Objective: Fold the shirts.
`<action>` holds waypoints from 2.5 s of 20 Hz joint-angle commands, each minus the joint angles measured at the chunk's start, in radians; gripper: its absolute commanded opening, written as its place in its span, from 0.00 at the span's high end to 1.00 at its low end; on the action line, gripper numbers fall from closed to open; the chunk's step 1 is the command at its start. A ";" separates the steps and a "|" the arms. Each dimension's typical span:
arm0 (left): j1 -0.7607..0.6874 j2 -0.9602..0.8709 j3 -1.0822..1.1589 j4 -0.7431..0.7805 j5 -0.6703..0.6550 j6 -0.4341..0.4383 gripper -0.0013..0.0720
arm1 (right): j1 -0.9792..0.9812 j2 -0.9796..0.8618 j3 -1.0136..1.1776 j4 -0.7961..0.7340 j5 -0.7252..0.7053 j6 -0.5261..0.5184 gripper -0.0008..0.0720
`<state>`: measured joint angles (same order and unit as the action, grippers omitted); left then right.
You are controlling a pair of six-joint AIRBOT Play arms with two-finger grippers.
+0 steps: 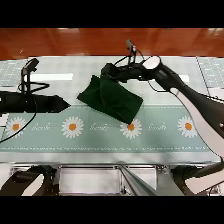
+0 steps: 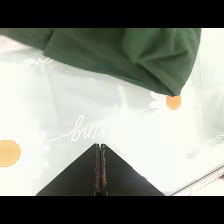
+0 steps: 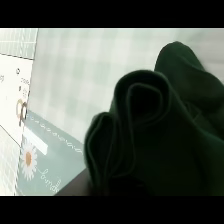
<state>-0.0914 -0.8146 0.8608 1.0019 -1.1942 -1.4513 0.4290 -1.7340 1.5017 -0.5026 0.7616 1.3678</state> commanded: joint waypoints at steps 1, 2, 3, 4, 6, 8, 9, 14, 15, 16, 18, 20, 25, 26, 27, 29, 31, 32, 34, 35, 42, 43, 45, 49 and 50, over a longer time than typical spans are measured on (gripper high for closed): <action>0.008 0.031 -0.034 0.000 0.035 0.000 0.96 | 0.022 -0.103 0.069 0.056 -0.010 0.000 0.96; 0.008 0.027 -0.034 0.000 0.054 0.000 0.96 | 0.030 -0.117 0.070 0.068 -0.022 0.000 0.94; 0.008 0.020 -0.034 0.000 0.073 0.000 0.96 | 0.037 -0.127 0.070 0.076 -0.022 0.000 0.73; 0.008 0.010 -0.034 0.000 0.098 0.000 0.96 | 0.042 -0.138 0.070 0.095 0.000 -0.002 0.43; 0.008 -0.014 -0.034 0.000 0.143 0.000 0.96 | 0.034 -0.138 0.070 0.099 0.080 -0.007 0.42; 0.015 -0.034 -0.032 0.004 0.213 0.000 0.96 | -0.007 -0.121 0.070 0.099 0.216 -0.006 0.42; 0.029 -0.034 -0.024 0.011 0.244 0.000 0.96 | -0.045 -0.100 0.070 0.092 0.303 -0.003 0.42; 0.267 -0.020 0.204 0.008 0.101 0.000 0.96 | -0.316 0.201 0.065 -0.334 0.661 0.068 0.43; 0.312 -0.006 0.239 0.008 0.063 0.000 0.96 | -0.364 0.298 0.044 -0.534 0.687 0.103 0.43; 0.348 0.022 0.249 0.008 0.047 0.000 0.96 | -0.402 0.393 -0.001 -0.722 0.685 0.148 0.43; 0.373 0.090 0.218 0.008 0.045 0.000 0.96 | -0.475 0.586 -0.168 -0.971 0.609 0.248 0.43; 0.359 0.159 0.135 0.000 0.045 0.000 0.96 | -0.553 0.745 -0.402 -0.986 0.494 0.283 0.42; 0.294 0.277 -0.149 -0.037 0.050 0.000 0.96 | -0.637 0.825 -0.829 -0.656 0.309 0.220 0.41; 0.282 0.279 -0.198 -0.045 0.053 0.000 0.96 | -0.630 0.805 -0.867 -0.576 0.271 0.188 0.41; 0.276 0.278 -0.237 -0.054 0.062 0.000 0.96 | -0.631 0.773 -0.891 -0.483 0.240 0.150 0.41; 0.272 0.275 -0.296 -0.074 0.086 0.000 0.96 | -0.631 0.686 -0.896 -0.319 0.213 0.069 0.41; 0.272 0.275 -0.330 -0.084 0.106 0.000 0.96 | -0.624 0.586 -0.896 -0.164 0.205 -0.008 0.41; 0.272 0.275 -0.334 -0.084 0.111 0.000 0.96 | -0.607 0.534 -0.896 -0.100 0.206 -0.040 0.41; 0.272 0.275 -0.334 -0.086 0.122 0.000 0.96 | -0.546 0.441 -0.872 -0.056 0.206 -0.070 0.41; 0.272 0.275 -0.334 -0.087 0.129 0.000 0.96 | -0.505 0.398 -0.850 -0.056 0.201 -0.069 0.41; 0.272 0.275 -0.334 -0.106 0.137 0.000 0.96 | -0.331 0.189 -0.678 0.011 0.187 -0.068 0.42; 0.272 0.275 -0.334 -0.106 0.137 0.000 0.96 | -0.318 0.174 -0.652 0.019 0.188 -0.068 0.42; 0.272 0.275 -0.334 -0.106 0.137 0.000 0.96 | -0.293 0.154 -0.599 0.032 0.185 -0.068 0.42; 0.272 0.275 -0.334 -0.106 0.144 0.000 0.96 | -0.238 0.141 -0.492 0.032 0.169 -0.062 0.59; 0.272 0.275 -0.334 -0.111 0.145 0.000 0.96 | -0.226 0.136 -0.463 0.032 0.170 -0.066 0.84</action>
<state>0.1806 -0.5404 0.5274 0.8967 -1.0542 -1.4513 0.1658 -1.5810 0.9649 -0.4816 0.9409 1.3022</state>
